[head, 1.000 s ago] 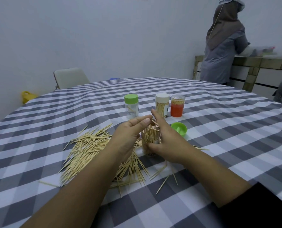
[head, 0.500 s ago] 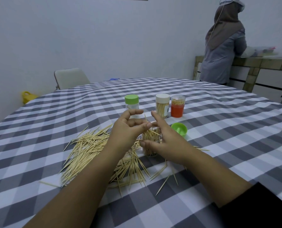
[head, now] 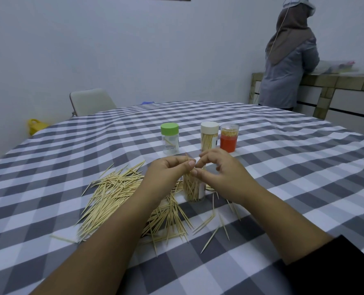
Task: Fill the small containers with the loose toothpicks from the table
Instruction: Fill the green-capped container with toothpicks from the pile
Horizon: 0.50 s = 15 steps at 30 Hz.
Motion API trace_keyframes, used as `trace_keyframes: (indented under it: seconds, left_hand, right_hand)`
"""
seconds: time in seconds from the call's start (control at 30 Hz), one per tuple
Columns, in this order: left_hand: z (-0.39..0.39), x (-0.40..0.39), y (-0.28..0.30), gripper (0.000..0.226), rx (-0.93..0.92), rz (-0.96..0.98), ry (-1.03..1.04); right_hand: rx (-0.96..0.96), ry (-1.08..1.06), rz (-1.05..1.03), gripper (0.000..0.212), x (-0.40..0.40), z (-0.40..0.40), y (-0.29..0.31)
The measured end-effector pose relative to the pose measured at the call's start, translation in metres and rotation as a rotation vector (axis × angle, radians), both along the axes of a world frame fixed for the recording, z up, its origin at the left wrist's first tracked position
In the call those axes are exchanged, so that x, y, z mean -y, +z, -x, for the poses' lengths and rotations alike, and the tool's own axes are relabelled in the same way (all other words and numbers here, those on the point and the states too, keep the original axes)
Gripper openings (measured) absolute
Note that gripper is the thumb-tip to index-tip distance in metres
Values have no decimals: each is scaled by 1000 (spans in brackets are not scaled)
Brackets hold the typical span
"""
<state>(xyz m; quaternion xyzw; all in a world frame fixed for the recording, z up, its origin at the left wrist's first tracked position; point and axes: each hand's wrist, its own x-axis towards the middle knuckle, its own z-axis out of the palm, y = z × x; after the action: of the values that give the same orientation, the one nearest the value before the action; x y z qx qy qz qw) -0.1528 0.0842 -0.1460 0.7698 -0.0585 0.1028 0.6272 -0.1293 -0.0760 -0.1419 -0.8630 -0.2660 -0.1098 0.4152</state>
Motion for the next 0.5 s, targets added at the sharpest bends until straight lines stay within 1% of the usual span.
trace_keyframes:
  seconds: [0.07, 0.13, 0.23, 0.3, 0.37, 0.43, 0.5]
  left_hand:
    - [4, 1, 3, 15, 2, -31, -34]
    - [8, 4, 9, 22, -13, -109, -46]
    - [10, 3, 19, 36, -132, -138, -103]
    - [9, 0, 16, 41, -110, -172, -120]
    - [9, -3, 11, 48, -60, -269, -132]
    - [7, -6, 5, 57, -52, -384, -99]
    - [5, -7, 3, 60, -37, -430, -85]
  right_hand:
    - [6, -10, 9, 7, -1, 0, 0]
    - [10, -27, 26, 8, -2, -1, 0]
    - [26, -55, 40, 8, -2, -1, 1]
    - [42, -76, 14, 9, -2, -2, 2]
    - [51, -96, 8, 12, -2, -3, 2]
    - [67, -120, 16, 15, -2, -4, 2]
    - [97, -142, 13, 15, -2, -3, 3]
